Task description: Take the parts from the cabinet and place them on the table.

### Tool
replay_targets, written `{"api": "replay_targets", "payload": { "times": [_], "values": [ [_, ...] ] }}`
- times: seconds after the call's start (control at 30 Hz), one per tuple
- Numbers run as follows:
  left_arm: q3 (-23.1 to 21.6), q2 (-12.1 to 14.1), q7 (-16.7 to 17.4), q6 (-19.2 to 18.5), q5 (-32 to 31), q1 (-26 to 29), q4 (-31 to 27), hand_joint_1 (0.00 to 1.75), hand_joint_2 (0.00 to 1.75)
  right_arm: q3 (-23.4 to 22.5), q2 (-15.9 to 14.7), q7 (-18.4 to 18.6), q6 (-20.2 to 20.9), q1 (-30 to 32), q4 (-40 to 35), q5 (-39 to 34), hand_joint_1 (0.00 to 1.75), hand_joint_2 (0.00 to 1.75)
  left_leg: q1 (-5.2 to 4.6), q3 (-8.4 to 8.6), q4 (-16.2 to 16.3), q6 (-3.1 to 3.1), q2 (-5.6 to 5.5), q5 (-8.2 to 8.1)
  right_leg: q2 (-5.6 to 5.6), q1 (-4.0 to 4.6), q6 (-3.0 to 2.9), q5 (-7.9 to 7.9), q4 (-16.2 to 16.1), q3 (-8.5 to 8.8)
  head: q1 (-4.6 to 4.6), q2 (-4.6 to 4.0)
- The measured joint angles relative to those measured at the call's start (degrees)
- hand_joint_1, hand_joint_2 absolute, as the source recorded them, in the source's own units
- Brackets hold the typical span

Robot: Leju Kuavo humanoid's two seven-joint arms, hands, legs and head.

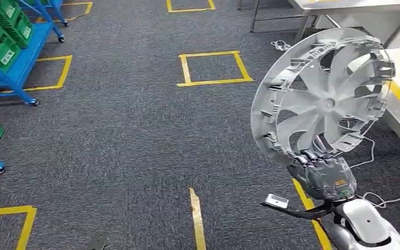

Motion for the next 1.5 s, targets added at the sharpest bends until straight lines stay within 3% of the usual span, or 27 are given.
{"api": "replay_targets", "payload": {
  "times": [0.03,0.17,0.23,0.27,0.3,0.37,0.4,0.43,0.57,0.63,0.67,0.73,0.77,0.83,0.9,0.93,0.97,1.07,1.13,1.17,1.23,1.27,1.3,1.37,1.4,1.43,1.5],
  "values": [
    [0.1,0.1,0.0,0.0,0.0,0.0,0.0,0.0,1.75,0.0,0.0,0.0,0.1,0.1,-0.1,0.0,1.75,1.75,0.13,0.03,0.4,-0.23,-1.27,-0.44,0.19,-0.1,-0.17,0.04,0.0,0.0,-0.02,0.0],
    [0.1,0.1,-0.1,0.0,0.0,0.0,0.0,0.0,1.75,0.0,0.0,0.0,0.1,0.1,-0.1,-0.1,1.75,1.75,0.14,0.03,0.6,-0.24,-1.64,-0.57,0.26,-0.08,-0.21,0.03,0.0,0.0,-0.05,0.0],
    [0.2,0.2,-0.1,0.0,0.0,0.0,0.0,0.0,1.75,0.0,0.0,0.0,0.3,0.0,-0.3,-0.1,1.75,1.75,0.27,-0.55,2.1,-0.22,-3.45,-1.78,0.63,-0.09,-0.44,0.06,0.0,0.0,-0.04,0.0],
    [0.3,0.3,0.0,0.0,0.0,0.1,0.0,0.0,1.75,0.0,0.0,0.0,0.5,0.0,-0.4,-0.2,1.75,1.75,0.22,-3.53,8.9,-0.12,-5.41,-5.61,1.67,0.0,-0.95,0.07,0.0,-0.04,-0.18,0.0],
    [0.3,0.3,0.0,0.0,0.0,0.6,0.0,0.0,1.75,-0.1,0.0,0.1,0.7,0.2,-0.4,-0.4,1.75,1.75,0.07,-8.04,18.2,0.25,-5.96,-8.15,3.99,0.44,-1.18,0.12,0.0,-0.04,-0.11,0.0],
    [0.4,0.3,0.5,0.0,0.0,0.5,0.0,0.0,1.75,-0.1,0.0,0.0,0.7,0.4,-0.5,-0.4,1.75,1.75,-0.39,-3.42,7.1,1.94,-7.49,-0.37,6.82,0.92,-1.23,0.2,0.0,0.23,-0.18,0.0],
    [0.4,0.5,0.6,0.1,-0.1,0.6,0.0,0.0,1.75,-0.1,0.0,0.0,0.7,0.6,-0.5,-0.4,1.75,1.75,-0.57,-1.72,2.6,2.89,-10.42,1.41,7.44,0.65,-1.24,0.22,0.0,0.19,-0.11,0.0],
    [0.5,0.9,0.5,0.3,0.0,0.7,0.0,0.0,1.75,-0.1,0.0,0.1,0.7,0.5,-0.6,-0.3,1.75,1.75,-0.26,-1.34,2.0,3.31,-11.81,0.93,8.07,1.05,-0.94,0.35,0.2,-0.1,0.26,0.0],
    [1.2,0.4,-1.5,0.5,0.7,0.5,0.0,0.0,1.75,-0.9,-0.1,0.3,0.7,2.5,-1.7,0.0,1.75,1.75,-0.33,-0.63,-0.3,2.73,-9.59,0.98,10.62,0.49,0.7,1.1,-0.3,-1.02,-0.22,0.0],
    [1.4,0.2,-2.1,0.9,0.9,0.5,0.0,0.0,1.75,-1.4,-0.2,0.3,0.7,3.1,-2.1,0.1,1.75,1.75,-0.09,-0.18,-1.1,2.91,-7.88,1.43,4.84,0.64,0.97,-1.44,3.0,-3.0,0.46,0.0],
    [1.5,0.2,-2.2,0.9,0.9,0.6,0.0,0.0,1.75,-1.4,-0.2,0.3,0.7,2.9,-2.1,0.1,1.75,1.75,-0.1,-0.24,-1.1,2.93,-7.03,1.38,3.3,0.61,1.32,-3.39,6.6,-4.79,0.52,0.0],
    [1.7,-0.1,-2.3,1.2,0.9,0.7,0.0,0.0,1.75,-1.4,-0.2,0.3,0.7,3.3,-2.4,0.3,1.75,1.75,-0.1,-0.23,-1.1,3.03,-5.07,1.17,2.11,0.16,2.11,-6.9,15.4,-8.91,0.48,0.0],
    [1.7,-0.2,-2.3,1.2,0.9,0.8,0.0,0.0,1.75,-1.4,-0.2,0.3,0.7,3.5,-2.4,0.3,1.75,1.75,-0.05,-0.2,-1.1,2.93,-4.4,1.1,1.98,-0.08,2.42,-6.91,16.7,-9.48,0.52,0.0],
    [1.7,-0.3,-2.4,1.2,0.9,0.7,0.0,0.0,1.75,-1.5,-0.2,0.3,0.7,3.7,-2.5,0.3,1.75,1.75,0.15,0.09,-1.1,2.44,-2.77,0.78,1.31,-0.68,2.98,-3.4,11.7,-6.59,0.5,0.0],
    [1.8,-0.4,-2.4,1.2,0.9,0.7,0.0,0.0,1.75,-1.7,-0.2,0.3,0.7,3.7,-2.7,0.3,1.75,1.75,0.35,0.54,-0.6,1.59,-1.44,0.16,-1.55,-0.88,3.4,0.64,1.3,-0.59,0.55,0.0],
    [1.9,-0.3,-2.6,1.2,0.9,0.6,0.0,0.0,1.75,-1.8,-0.2,0.3,0.7,3.4,-2.8,0.3,1.75,1.75,-0.2,0.53,-0.4,1.0,-0.92,-0.26,-3.54,0.04,3.03,-0.62,0.0,0.66,0.83,0.0],
    [2.0,-0.4,-2.8,1.4,0.9,0.7,0.0,0.0,1.75,-1.9,-0.2,0.3,0.7,3.5,-3.0,0.3,1.75,1.75,-0.36,0.5,-0.2,0.71,-0.38,-0.44,-2.31,-0.28,1.91,-0.36,-0.1,0.41,0.52,0.0],
    [2.2,-0.5,-3.2,1.6,0.9,0.3,0.0,0.0,1.75,-2.2,-0.2,0.3,0.7,3.8,-3.0,0.3,1.75,1.75,-0.31,1.43,-0.6,0.1,1.25,-0.64,-0.5,-0.18,0.67,-0.59,0.1,0.14,0.52,0.0],
    [2.3,-0.6,-3.1,1.8,0.9,0.1,0.0,0.0,1.75,-2.3,-0.2,0.4,0.7,3.6,-3.0,0.3,1.75,1.75,0.22,0.68,2.0,-0.36,-3.2,-3.1,0.63,-0.47,-0.24,-0.44,-0.1,0.31,0.35,0.0],
    [2.3,-0.7,-2.6,1.9,0.9,0.1,0.0,0.0,1.75,-2.3,-0.2,0.3,0.7,3.4,-3.0,0.3,1.75,1.75,0.21,-1.18,6.2,-0.28,-4.67,-5.45,1.25,-0.45,-0.57,-0.42,-0.1,0.31,0.22,0.0],
    [2.4,-0.7,-2.4,2.2,1.0,0.3,0.0,0.0,1.75,-2.3,0.0,0.3,0.7,3.4,-3.0,0.5,1.75,1.75,0.17,-5.41,15.0,-0.24,-5.79,-8.9,2.75,-0.27,-0.69,-0.46,0.0,0.32,0.15,0.0],
    [2.5,-0.7,-2.4,2.3,1.0,0.5,0.0,0.0,1.75,-2.3,0.1,0.3,0.7,3.5,-3.0,0.6,1.75,1.75,0.16,-7.03,17.8,-0.15,-5.94,-9.08,3.72,-0.15,-0.72,-0.48,0.0,0.37,0.17,0.0],
    [2.5,-0.8,-2.4,2.3,1.0,0.6,0.0,0.0,1.75,-2.3,0.1,0.3,0.7,3.6,-3.0,0.7,1.75,1.75,0.16,-7.21,17.4,0.04,-6.03,-7.68,4.66,-0.09,-0.72,-0.48,0.0,0.5,0.17,0.0],
    [2.6,-0.9,-2.4,2.2,1.0,0.6,0.0,0.0,1.75,-2.3,0.1,0.3,0.7,3.7,-3.0,0.9,1.75,1.75,0.15,-4.92,10.3,0.65,-6.69,-2.18,6.47,-0.02,-0.71,-0.5,0.0,0.75,0.17,0.0],
    [2.6,-0.9,-2.4,2.2,1.0,0.6,0.0,0.0,1.75,-2.3,0.2,0.4,0.7,3.8,-3.0,0.9,1.75,1.75,0.16,-3.25,5.6,1.04,-8.32,0.64,7.24,-0.02,-0.65,-0.54,0.0,0.89,0.13,0.0],
    [2.7,-0.8,-2.4,2.3,0.9,0.7,0.0,0.0,1.75,-2.3,0.2,0.7,0.7,3.9,-3.0,0.9,1.75,1.75,0.22,-2.34,2.6,1.5,-11.64,1.54,7.86,-0.22,-0.52,-0.54,0.0,0.71,0.24,0.0],
    [2.7,-1.0,-2.3,2.4,0.7,0.6,0.1,0.0,1.75,-2.3,0.4,1.2,0.6,3.9,-3.1,1.1,1.75,1.75,0.21,-1.68,1.0,1.13,-11.27,0.67,9.38,-0.4,0.3,-0.31,0.3,-0.19,0.13,0.0]
  ]
}}
